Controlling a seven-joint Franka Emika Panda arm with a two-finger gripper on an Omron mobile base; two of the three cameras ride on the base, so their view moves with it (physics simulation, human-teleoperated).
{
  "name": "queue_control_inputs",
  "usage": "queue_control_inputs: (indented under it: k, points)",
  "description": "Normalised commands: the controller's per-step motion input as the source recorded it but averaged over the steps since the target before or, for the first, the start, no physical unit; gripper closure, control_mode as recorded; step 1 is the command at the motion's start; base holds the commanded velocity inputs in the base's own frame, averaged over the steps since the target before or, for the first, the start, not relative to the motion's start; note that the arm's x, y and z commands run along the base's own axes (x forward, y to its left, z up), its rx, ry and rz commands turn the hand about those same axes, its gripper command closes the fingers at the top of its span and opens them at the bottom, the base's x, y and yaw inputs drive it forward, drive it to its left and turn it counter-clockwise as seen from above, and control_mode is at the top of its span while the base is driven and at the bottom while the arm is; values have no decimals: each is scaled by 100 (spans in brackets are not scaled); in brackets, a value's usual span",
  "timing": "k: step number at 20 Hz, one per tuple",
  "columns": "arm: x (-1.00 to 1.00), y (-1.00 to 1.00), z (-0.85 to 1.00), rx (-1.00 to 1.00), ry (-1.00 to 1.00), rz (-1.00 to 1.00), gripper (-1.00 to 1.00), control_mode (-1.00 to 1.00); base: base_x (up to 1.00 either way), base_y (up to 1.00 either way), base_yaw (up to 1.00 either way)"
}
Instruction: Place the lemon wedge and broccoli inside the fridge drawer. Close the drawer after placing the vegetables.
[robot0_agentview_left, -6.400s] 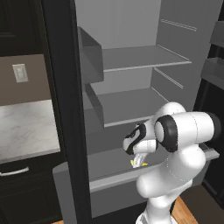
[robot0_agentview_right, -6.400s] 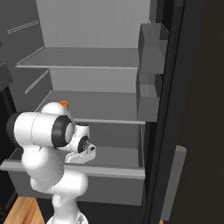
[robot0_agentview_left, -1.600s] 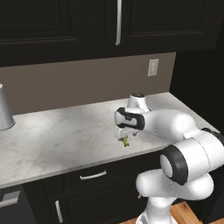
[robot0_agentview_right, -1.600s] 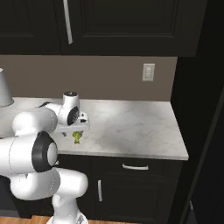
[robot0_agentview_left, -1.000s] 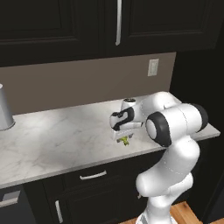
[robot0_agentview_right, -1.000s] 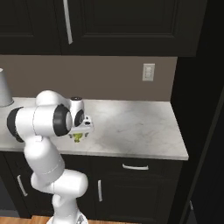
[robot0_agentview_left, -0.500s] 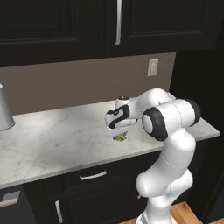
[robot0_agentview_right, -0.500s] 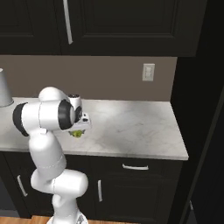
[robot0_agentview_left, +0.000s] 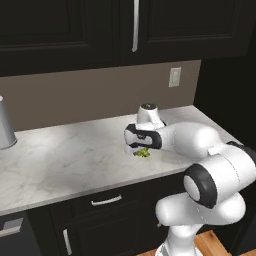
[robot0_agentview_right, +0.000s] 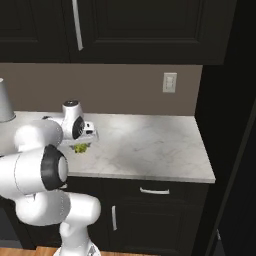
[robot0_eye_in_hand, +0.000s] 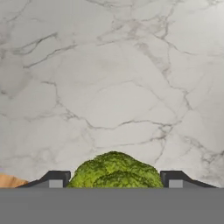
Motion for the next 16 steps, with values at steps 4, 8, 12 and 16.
queue_control_inputs:
  k: [4, 8, 12, 16]
  points:
    - [-88, -23, 100, 0, -12, 0, 100, -100, 0, 0, 0]
    - [-97, -30, 100, 3, -8, 0, 100, -100, 0, 0, 0]
    - [-97, -18, 100, 4, -5, 0, 100, -100, 0, 0, 0]
    - [-80, 0, 48, 1, -2, 0, 100, -100, 0, 0, 0]
